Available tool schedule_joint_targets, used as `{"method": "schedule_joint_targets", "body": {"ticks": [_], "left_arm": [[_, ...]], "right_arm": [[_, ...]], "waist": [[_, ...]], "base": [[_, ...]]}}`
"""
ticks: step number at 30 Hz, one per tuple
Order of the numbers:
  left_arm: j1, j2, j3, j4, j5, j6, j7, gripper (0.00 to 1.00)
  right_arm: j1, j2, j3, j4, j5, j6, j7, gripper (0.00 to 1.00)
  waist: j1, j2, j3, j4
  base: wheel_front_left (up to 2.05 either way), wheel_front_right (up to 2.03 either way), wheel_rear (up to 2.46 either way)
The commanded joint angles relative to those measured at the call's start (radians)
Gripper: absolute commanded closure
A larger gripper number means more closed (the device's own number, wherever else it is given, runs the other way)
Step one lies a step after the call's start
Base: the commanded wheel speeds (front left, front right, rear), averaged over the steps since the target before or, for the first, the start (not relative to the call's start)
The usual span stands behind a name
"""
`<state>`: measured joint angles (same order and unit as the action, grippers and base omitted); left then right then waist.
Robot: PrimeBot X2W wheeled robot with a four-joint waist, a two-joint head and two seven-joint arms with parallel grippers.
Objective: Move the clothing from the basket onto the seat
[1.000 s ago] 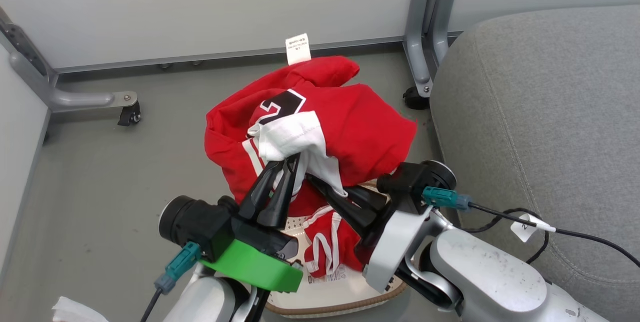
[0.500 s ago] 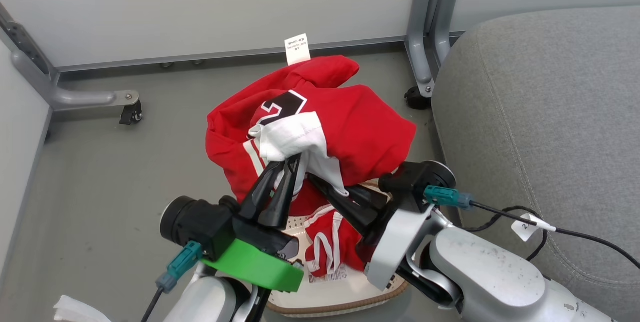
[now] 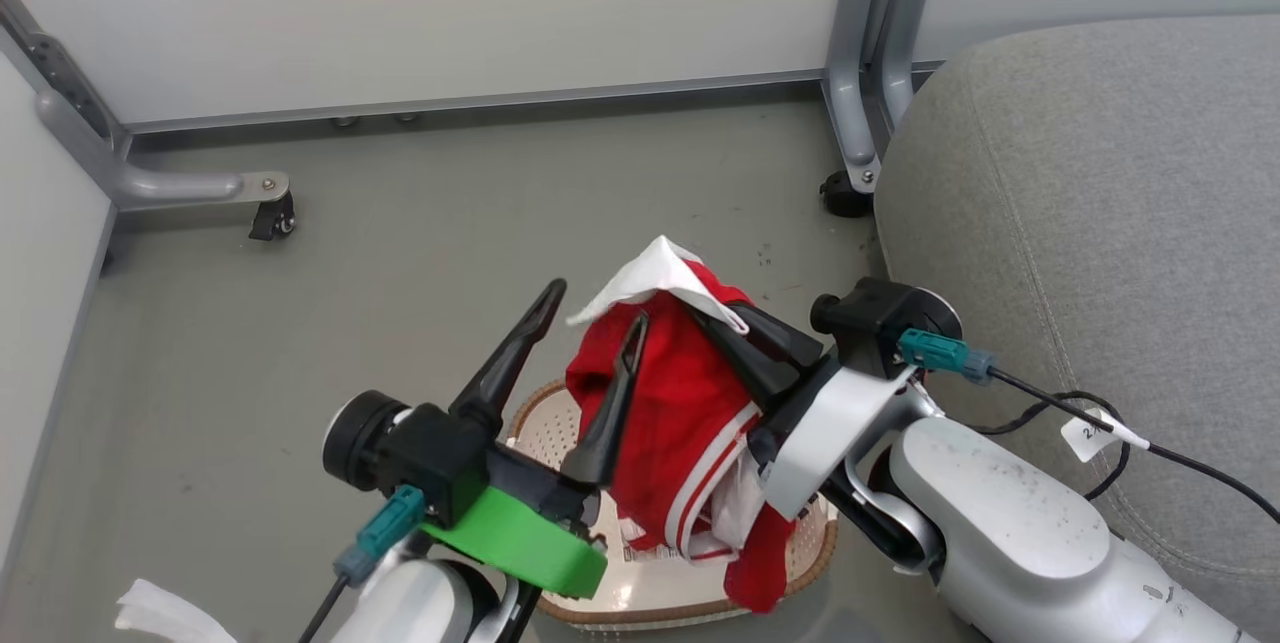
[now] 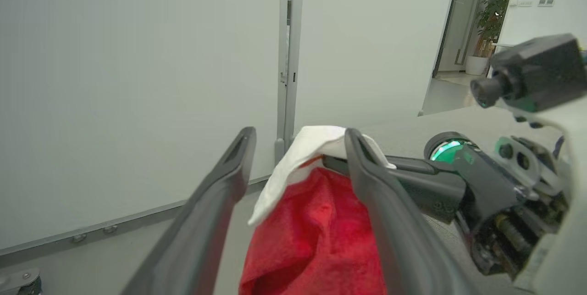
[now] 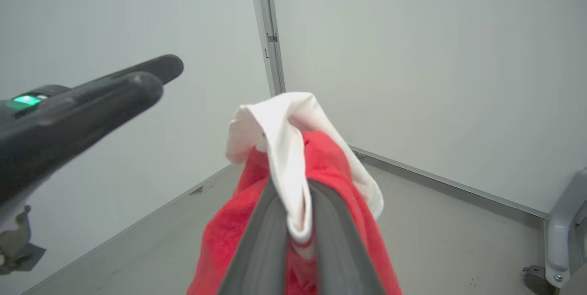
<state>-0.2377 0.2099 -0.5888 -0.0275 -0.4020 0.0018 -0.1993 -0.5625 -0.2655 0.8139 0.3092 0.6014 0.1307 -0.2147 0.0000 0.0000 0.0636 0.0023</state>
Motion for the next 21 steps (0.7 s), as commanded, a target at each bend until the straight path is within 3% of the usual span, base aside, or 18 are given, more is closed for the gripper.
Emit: {"method": "schedule_joint_targets", "body": {"ticks": [1,21], "left_arm": [[0.009,0.012,-0.011,0.005,0.015,-0.005,0.011,0.00],[0.069,0.050,-0.132,0.067,0.040,-0.040,0.103,0.00]], "right_arm": [[0.013,0.003,-0.010,0.010,-0.008,0.000,-0.010,1.00],[0.066,0.030,-0.073,0.123,-0.018,0.000,-0.035,1.00]], "waist": [[0.0000,0.0000,0.000,0.001],[0.0000,0.0000,0.003,-0.006]], "base": [[0.00,0.00,0.00],[0.00,0.00,0.00]]}}
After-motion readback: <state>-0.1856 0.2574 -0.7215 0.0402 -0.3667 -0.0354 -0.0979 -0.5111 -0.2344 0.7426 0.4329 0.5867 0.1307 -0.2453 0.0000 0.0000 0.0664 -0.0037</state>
